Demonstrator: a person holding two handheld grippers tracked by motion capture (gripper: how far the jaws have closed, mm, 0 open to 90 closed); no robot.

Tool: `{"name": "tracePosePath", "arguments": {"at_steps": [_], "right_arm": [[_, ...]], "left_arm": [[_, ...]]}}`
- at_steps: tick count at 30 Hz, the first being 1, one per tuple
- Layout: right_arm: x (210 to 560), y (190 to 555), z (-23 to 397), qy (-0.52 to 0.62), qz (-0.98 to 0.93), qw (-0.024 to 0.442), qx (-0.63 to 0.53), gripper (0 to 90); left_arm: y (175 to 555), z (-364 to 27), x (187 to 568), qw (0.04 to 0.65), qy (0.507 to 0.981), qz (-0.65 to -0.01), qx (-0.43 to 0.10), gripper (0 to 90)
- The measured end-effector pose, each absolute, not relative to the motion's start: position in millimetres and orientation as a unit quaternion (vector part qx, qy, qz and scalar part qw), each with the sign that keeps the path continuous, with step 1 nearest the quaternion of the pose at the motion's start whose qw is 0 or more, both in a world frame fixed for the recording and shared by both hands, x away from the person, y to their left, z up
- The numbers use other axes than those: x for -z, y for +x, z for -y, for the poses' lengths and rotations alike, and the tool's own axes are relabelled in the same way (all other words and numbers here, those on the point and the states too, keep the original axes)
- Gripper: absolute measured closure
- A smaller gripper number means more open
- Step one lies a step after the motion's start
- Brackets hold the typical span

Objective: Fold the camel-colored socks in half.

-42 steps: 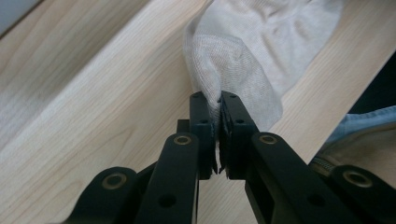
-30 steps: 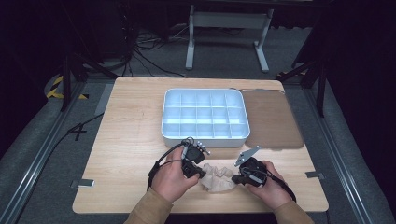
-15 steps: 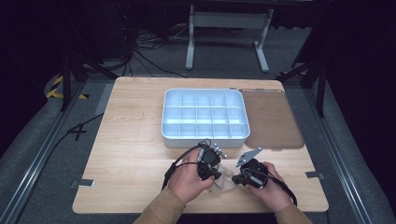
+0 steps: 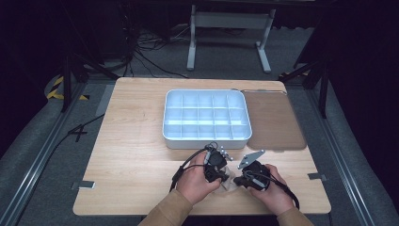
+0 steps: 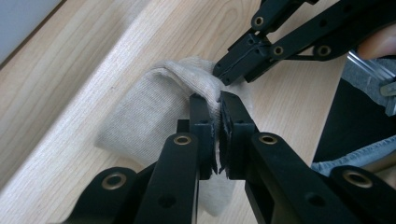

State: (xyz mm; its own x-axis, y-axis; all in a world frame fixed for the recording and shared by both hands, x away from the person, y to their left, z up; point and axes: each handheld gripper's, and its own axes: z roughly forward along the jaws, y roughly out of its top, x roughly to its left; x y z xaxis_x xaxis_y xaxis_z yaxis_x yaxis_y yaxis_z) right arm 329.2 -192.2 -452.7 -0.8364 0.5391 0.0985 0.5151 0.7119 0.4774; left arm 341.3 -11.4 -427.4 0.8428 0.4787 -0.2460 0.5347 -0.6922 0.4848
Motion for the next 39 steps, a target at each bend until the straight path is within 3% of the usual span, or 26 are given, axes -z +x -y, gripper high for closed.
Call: {"name": "tracePosePath", "arguments": {"at_steps": [4,7,13,25,39], "right_arm": [[453,330,193,0.288,-0.923,0.021,-0.254,90.0],[452,329,192,0.284,-0.925,0.026,-0.251,90.0],[439,331,202,0.291,-0.916,0.025,-0.274,89.5],[399,323,185,0.257,-0.908,0.053,-0.327,89.7],[421,320,152,0.232,-0.926,0.051,-0.295,88.9]], "left_arm": [[342,13,430,0.285,0.919,-0.268,0.051,84.9],[342,9,429,0.303,0.911,-0.273,0.061,76.6],[337,-11,406,0.350,0.894,-0.273,0.057,71.4],[332,-55,394,0.336,0.888,-0.314,0.017,73.5],[331,-59,404,0.310,0.895,-0.320,0.020,75.7]]}}
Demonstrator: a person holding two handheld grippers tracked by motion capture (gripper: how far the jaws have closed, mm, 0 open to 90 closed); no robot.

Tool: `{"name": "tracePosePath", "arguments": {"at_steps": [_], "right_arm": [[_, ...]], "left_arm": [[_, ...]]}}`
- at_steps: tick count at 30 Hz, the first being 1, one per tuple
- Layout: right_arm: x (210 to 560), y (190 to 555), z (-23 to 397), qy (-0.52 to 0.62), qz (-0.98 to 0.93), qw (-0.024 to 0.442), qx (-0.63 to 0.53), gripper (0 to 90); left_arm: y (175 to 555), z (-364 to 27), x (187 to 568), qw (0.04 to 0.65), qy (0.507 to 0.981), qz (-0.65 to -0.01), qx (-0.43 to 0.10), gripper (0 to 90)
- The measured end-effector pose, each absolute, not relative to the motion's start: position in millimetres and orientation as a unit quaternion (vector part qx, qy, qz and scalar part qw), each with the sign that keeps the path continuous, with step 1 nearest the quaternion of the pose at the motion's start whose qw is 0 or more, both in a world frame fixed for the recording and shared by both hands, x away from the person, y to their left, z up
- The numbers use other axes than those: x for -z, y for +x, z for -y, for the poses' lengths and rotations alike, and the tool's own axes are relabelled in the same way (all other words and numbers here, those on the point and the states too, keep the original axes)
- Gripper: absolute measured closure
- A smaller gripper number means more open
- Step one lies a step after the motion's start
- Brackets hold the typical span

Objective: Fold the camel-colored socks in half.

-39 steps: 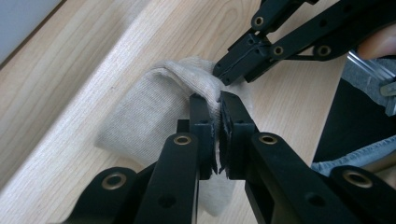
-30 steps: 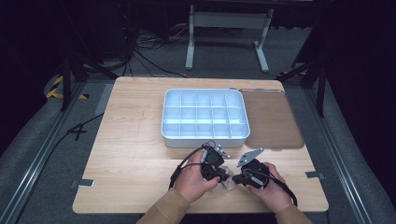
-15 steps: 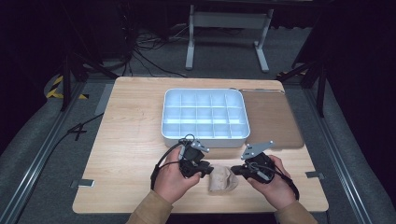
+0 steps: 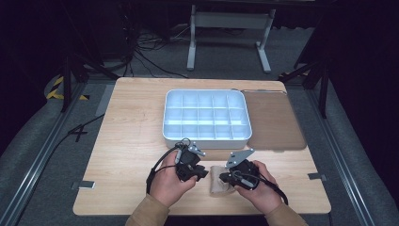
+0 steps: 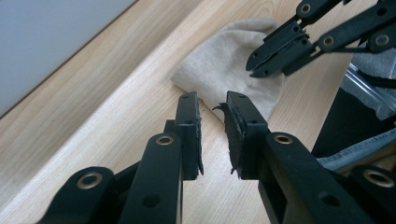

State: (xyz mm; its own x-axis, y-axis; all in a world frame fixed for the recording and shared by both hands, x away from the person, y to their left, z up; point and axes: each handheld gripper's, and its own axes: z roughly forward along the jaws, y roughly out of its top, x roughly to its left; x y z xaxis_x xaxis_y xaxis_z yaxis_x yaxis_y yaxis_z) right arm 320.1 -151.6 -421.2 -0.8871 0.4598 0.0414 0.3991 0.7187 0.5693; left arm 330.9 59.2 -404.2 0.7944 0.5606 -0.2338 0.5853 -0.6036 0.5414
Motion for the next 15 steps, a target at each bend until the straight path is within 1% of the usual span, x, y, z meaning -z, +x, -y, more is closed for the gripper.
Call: {"name": "tracePosePath", "arguments": {"at_steps": [9,11,12,14,15], "right_arm": [[424,318,169,0.251,-0.923,0.060,-0.285,89.2],[424,317,172,0.252,-0.923,0.061,-0.285,89.2],[424,317,173,0.255,-0.922,0.062,-0.286,89.2],[425,317,175,0.256,-0.921,0.062,-0.287,89.2],[425,317,175,0.256,-0.921,0.062,-0.287,89.2]], "left_arm": [[333,-43,408,0.309,0.902,-0.299,0.031,78.2],[331,-32,411,0.309,0.909,-0.278,0.037,78.8],[331,-32,411,0.309,0.909,-0.278,0.037,78.9],[329,-20,417,0.292,0.920,-0.257,0.042,79.5],[329,-20,417,0.292,0.920,-0.257,0.042,79.9]]}}
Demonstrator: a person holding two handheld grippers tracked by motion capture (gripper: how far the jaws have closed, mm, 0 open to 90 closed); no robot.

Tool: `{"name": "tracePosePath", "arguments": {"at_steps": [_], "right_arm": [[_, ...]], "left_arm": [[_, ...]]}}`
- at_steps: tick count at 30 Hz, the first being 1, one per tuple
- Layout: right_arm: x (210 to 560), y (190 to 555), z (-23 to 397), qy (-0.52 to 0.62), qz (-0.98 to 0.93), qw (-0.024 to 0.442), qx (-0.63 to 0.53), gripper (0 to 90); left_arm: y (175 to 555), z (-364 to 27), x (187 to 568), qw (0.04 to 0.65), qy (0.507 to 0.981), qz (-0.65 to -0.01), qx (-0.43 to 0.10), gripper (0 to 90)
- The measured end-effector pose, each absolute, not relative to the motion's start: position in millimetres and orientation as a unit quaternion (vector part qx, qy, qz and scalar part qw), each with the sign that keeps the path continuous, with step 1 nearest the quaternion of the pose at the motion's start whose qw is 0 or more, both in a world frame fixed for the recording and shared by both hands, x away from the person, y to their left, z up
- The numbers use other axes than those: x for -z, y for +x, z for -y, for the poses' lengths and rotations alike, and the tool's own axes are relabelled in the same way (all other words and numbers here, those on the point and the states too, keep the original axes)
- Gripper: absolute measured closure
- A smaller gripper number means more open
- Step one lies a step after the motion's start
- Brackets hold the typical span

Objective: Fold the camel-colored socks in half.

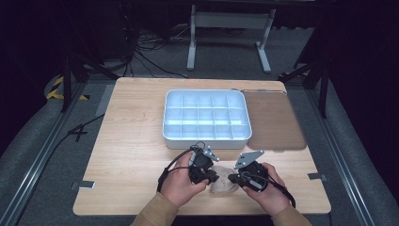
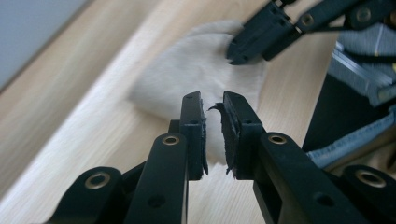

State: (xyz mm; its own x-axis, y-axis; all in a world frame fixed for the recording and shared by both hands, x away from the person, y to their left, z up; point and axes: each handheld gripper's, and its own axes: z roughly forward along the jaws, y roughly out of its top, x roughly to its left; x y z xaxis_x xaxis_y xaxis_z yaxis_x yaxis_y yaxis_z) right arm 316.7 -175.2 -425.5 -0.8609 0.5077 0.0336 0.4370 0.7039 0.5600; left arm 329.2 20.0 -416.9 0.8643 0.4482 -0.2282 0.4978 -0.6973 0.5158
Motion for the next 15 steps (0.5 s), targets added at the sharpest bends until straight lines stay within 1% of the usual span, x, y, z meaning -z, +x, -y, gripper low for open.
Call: {"name": "tracePosePath", "arguments": {"at_steps": [4,9,11,15], "right_arm": [[431,316,179,0.262,-0.920,0.058,-0.285,88.3],[438,317,183,0.269,-0.921,0.058,-0.275,86.0],[440,318,184,0.273,-0.922,0.061,-0.268,86.3],[446,320,188,0.281,-0.923,0.052,-0.258,87.0]], "left_arm": [[331,-10,430,0.253,0.934,-0.246,0.048,81.8],[333,-5,437,0.238,0.939,-0.245,0.047,82.5],[334,-3,441,0.221,0.943,-0.243,0.047,82.8],[336,-3,443,0.215,0.944,-0.243,0.053,83.0]]}}
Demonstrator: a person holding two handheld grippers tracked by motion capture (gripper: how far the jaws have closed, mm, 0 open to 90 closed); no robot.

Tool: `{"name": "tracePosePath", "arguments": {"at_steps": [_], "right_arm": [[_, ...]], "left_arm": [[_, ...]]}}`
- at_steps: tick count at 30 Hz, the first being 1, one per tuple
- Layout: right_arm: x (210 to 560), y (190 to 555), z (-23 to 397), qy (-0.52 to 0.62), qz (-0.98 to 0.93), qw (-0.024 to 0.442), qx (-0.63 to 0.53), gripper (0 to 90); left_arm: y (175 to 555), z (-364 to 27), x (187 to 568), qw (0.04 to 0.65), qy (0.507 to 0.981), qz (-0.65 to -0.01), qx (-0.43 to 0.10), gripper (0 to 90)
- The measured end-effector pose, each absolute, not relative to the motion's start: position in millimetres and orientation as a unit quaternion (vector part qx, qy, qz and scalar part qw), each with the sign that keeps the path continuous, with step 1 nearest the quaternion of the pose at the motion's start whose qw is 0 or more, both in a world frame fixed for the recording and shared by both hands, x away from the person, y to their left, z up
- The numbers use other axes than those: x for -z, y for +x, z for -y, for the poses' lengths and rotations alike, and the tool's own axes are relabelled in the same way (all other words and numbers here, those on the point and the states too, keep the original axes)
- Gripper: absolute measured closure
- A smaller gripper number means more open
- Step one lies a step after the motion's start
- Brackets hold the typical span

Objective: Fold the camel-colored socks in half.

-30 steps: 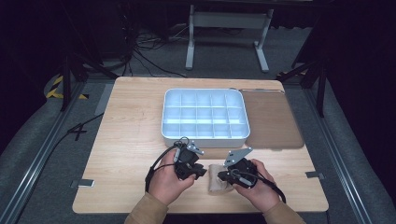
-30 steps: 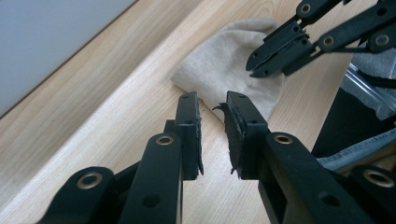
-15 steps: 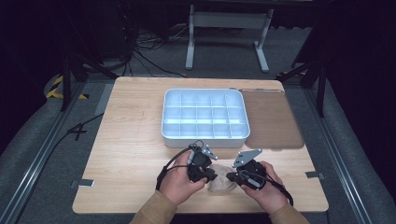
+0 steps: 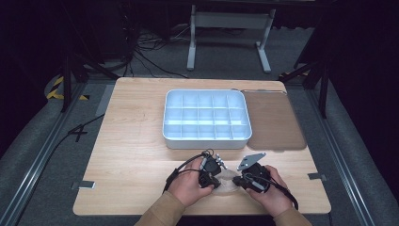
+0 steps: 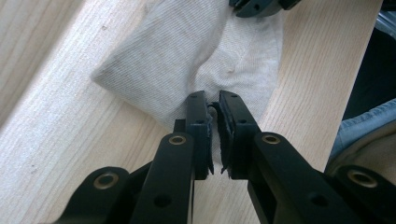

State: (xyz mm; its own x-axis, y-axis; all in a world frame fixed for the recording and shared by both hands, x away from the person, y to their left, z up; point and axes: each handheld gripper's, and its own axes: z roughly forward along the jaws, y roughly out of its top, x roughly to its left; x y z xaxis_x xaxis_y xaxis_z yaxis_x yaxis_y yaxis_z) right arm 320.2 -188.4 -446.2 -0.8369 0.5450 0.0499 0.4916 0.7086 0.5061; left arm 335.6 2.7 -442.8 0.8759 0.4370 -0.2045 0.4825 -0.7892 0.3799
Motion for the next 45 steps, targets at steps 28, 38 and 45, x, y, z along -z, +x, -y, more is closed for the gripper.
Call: {"name": "tracePosePath", "arguments": {"at_steps": [28,38,45], "right_arm": [[451,316,197,0.282,-0.917,0.059,-0.276,88.2],[452,317,201,0.288,-0.915,0.049,-0.279,88.9],[440,317,205,0.290,-0.910,0.051,-0.291,89.3]], "left_arm": [[350,-5,449,0.248,0.922,-0.293,-0.040,84.3],[351,-12,445,0.266,0.916,-0.299,-0.025,81.4],[348,-27,430,0.281,0.912,-0.299,-0.014,77.2]]}}
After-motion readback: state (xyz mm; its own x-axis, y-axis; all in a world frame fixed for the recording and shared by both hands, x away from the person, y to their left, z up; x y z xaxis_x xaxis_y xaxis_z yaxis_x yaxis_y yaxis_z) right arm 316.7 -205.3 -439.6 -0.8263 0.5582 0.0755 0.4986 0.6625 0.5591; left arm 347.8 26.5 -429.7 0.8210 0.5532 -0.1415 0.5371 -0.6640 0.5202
